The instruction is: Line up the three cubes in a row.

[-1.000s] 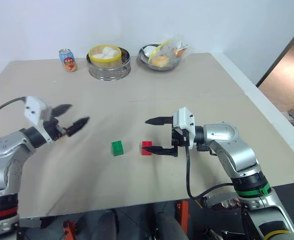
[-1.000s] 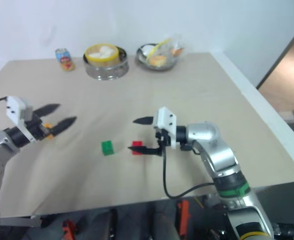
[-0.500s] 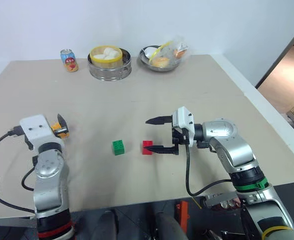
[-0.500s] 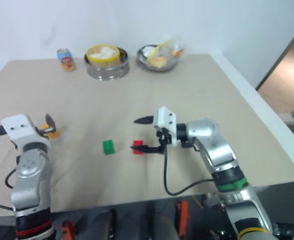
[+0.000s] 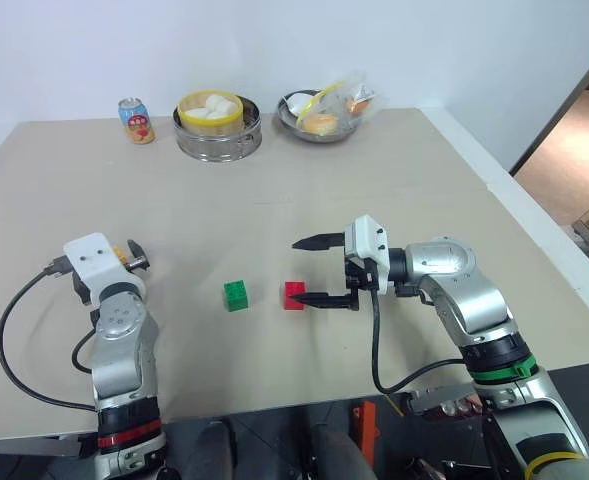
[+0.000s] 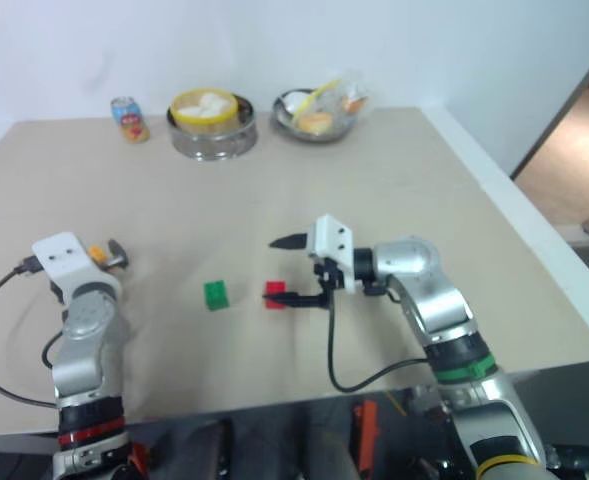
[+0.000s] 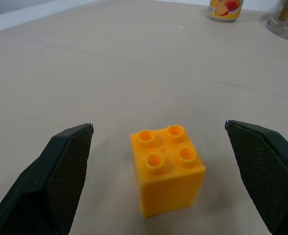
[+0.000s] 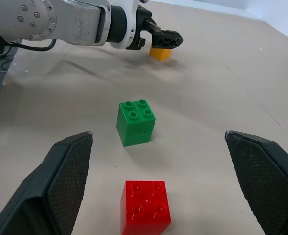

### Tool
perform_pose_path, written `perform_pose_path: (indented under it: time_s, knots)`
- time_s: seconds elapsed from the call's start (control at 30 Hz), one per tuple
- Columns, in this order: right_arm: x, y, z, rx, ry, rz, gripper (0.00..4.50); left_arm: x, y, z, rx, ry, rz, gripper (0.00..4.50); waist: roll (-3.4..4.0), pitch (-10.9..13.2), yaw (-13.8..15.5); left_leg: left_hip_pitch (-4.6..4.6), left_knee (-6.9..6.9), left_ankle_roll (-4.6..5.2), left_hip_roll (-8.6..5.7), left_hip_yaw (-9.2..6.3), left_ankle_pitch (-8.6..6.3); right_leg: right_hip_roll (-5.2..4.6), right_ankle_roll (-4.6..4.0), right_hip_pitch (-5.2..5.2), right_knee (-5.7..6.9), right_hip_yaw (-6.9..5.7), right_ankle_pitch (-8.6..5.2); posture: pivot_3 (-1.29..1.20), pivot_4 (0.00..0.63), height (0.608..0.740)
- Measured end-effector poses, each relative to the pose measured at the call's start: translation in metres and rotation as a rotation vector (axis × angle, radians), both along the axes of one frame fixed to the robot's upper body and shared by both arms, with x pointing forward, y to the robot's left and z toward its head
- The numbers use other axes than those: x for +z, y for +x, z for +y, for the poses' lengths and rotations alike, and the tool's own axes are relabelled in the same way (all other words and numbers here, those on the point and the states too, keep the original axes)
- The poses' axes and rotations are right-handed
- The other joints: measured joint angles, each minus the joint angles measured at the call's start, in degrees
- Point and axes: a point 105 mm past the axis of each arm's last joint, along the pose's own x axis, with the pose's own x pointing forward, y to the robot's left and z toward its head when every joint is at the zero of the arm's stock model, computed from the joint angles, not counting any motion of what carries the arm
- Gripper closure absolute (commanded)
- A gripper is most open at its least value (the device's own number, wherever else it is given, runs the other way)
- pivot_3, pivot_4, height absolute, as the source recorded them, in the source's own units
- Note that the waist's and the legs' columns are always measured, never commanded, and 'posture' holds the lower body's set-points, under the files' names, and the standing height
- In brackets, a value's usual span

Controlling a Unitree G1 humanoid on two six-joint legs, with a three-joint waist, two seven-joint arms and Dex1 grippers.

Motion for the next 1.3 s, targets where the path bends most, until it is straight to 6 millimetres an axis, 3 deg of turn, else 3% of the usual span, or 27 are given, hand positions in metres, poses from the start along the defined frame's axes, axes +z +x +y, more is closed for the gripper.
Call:
perform_pose_path:
  time_s: [0.1,0.13,0.43,0.57,0.67,0.73,0.8,0.9,0.97,1.13,1.3]
  knots:
    - [0.0,0.0,0.0,-0.005,0.0,-0.001,0.0,-0.004,0.001,-0.001,-0.011,-0.017,0.009,0.04,0.0,0.0,0.0,-0.01,0.0,0.0,-0.01,0.0,0.0,-0.01,0.0,0.0,-0.01,0.0,0.0,0.0,0.15,0.74]
    - [0.0,0.001,0.0,-0.007,0.0,-0.001,0.0,-0.007,0.002,-0.002,-0.015,-0.023,0.014,0.28,-0.01,0.0,0.0,0.0,0.0,0.0,-0.01,0.0,0.0,0.0,0.0,0.0,-0.01,0.0,0.0,0.0,0.15,0.74]
    - [0.0,0.001,-0.001,-0.01,-0.001,0.001,0.0,-0.012,0.006,-0.003,-0.018,-0.037,0.022,3.19,-0.01,0.01,0.0,0.0,0.0,0.0,-0.01,0.0,0.0,0.0,-0.03,0.0,-0.01,0.0,-0.01,0.0,0.15,0.74]
    - [0.0,0.001,0.0,-0.009,0.001,0.0,0.0,-0.007,0.007,0.004,-0.025,-0.006,0.016,3.19,-0.02,0.01,0.0,-0.01,-0.01,-0.01,0.0,0.0,0.0,0.0,-0.01,-0.02,-0.01,0.0,-0.01,0.0,0.15,0.74]
    - [0.0,0.001,0.0,-0.01,0.003,-0.001,0.0,0.006,0.011,0.008,-0.129,0.035,-0.024,3.19,-0.02,0.01,-0.03,-0.01,-0.04,-0.02,0.0,0.0,-0.01,0.01,-0.1,-0.07,-0.01,0.0,-0.05,0.0,0.15,0.74]
    - [0.0,0.001,0.001,-0.009,0.006,-0.001,0.0,0.017,0.015,0.0,-0.371,0.075,-0.055,3.19,-0.02,0.01,-0.08,-0.02,-0.09,-0.06,0.02,0.0,-0.02,0.03,-0.18,-0.12,0.0,-0.01,-0.08,0.0,0.15,0.74]
    - [0.001,0.001,0.001,-0.008,0.006,-0.001,0.0,0.021,0.008,-0.02,-0.717,0.187,-0.035,3.19,0.0,0.02,-0.19,-0.01,-0.18,-0.17,0.02,0.06,-0.06,-0.02,-0.31,-0.21,0.0,0.0,-0.14,0.0,0.15,0.74]
    - [0.001,0.001,0.001,-0.007,0.006,-0.004,0.0,0.003,-0.019,-0.054,-1.17,0.307,0.072,3.19,0.01,0.02,-0.16,-0.04,-0.27,-0.22,0.03,0.14,-0.1,-0.11,-0.44,-0.28,-0.01,-0.01,-0.25,0.0,0.15,0.74]
    - [0.001,0.001,0.001,-0.005,0.007,-0.009,0.0,-0.01,-0.033,-0.062,-1.36,0.332,0.141,3.19,0.0,0.02,-0.13,-0.1,-0.29,-0.21,0.06,0.14,-0.1,-0.09,-0.46,-0.37,-0.01,-0.02,-0.27,0.0,0.15,0.74]
    - [0.001,0.001,0.001,-0.007,0.003,-0.009,0.0,-0.004,-0.037,-0.04,-1.573,0.42,0.226,3.19,0.03,0.04,-0.06,-0.12,-0.35,-0.19,0.15,0.11,-0.09,-0.02,-0.54,-0.48,0.01,-0.09,-0.26,0.0,0.15,0.74]
    - [0.004,-0.002,0.0,-0.003,-0.007,-0.015,0.0,-0.004,-0.034,-0.038,-1.664,0.44,0.221,3.19,0.03,0.03,-0.06,-0.2,-0.34,-0.19,0.14,0.21,-0.09,-0.08,-0.48,-0.49,0.0,-0.07,-0.29,0.0,0.15,0.74]
